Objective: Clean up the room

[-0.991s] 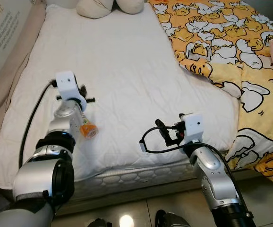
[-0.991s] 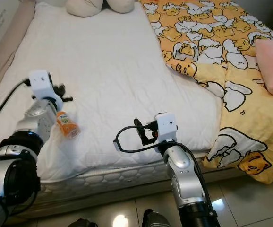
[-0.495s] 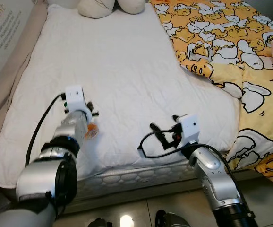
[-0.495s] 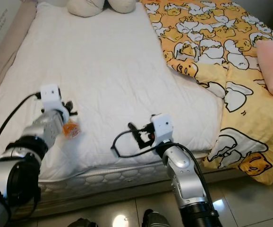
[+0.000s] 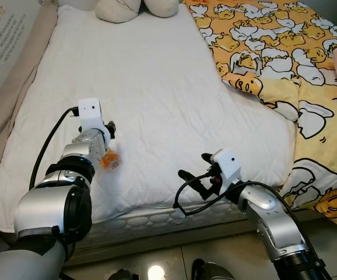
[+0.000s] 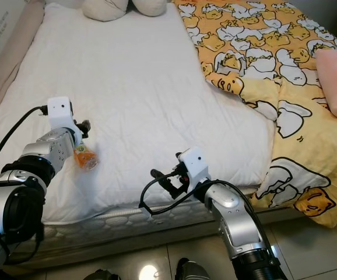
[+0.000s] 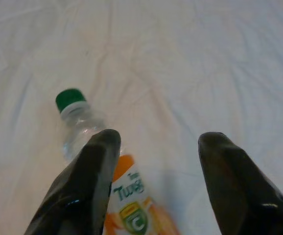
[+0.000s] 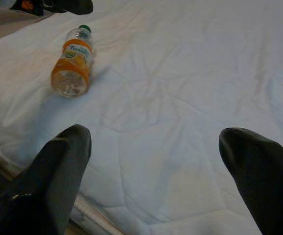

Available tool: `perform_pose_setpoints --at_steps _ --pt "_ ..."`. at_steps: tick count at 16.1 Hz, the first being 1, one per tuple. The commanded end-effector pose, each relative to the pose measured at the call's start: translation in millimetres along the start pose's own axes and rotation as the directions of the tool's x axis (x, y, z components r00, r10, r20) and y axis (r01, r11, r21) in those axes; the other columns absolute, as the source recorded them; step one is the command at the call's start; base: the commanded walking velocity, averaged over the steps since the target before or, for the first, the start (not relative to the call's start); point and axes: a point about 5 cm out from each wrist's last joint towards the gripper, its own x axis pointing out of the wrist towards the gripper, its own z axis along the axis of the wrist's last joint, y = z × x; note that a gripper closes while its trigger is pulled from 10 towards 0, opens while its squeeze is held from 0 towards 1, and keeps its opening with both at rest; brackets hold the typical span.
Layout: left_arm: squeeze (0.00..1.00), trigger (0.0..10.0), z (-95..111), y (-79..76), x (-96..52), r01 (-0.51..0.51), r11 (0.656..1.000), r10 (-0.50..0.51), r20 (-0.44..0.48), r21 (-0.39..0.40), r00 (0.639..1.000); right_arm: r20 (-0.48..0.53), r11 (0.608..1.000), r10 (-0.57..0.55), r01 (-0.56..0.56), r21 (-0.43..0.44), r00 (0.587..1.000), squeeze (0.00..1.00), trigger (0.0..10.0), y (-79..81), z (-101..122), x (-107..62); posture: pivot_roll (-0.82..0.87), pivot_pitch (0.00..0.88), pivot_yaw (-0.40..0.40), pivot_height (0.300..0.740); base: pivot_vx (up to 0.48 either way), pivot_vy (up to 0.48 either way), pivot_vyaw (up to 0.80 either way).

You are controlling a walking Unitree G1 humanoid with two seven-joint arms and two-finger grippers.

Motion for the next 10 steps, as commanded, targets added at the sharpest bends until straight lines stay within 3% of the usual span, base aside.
perform_pose_setpoints --at_steps 1,7,10 --pt "1.00 10.0 0.0 3.6 0.1 -0.016 1.000 0.016 -0.017 0.018 1.000 0.010 1.000 0.017 -0.017 -0.005 1.000 0.00 10.0 4.0 2.8 -1.3 -0.13 0.090 0.030 0.740 0.000 0.000 0.00" --pt "1.00 10.0 -18.2 1.6 0.1 0.005 0.997 0.002 -0.088 0.076 0.996 0.014 0.999 0.047 -0.047 -0.002 0.999 0.00 10.0 10.9 3.7 -0.8 -0.13 0.093 0.034 0.740 0.000 0.000 0.00" --pt "1.00 10.0 -24.5 -0.6 0.0 0.009 0.996 0.000 -0.104 0.086 0.995 -0.030 0.995 0.056 -0.059 -0.085 0.998 0.00 10.0 8.5 -1.3 -4.7 -0.13 0.093 0.034 0.740 0.000 0.000 0.00"
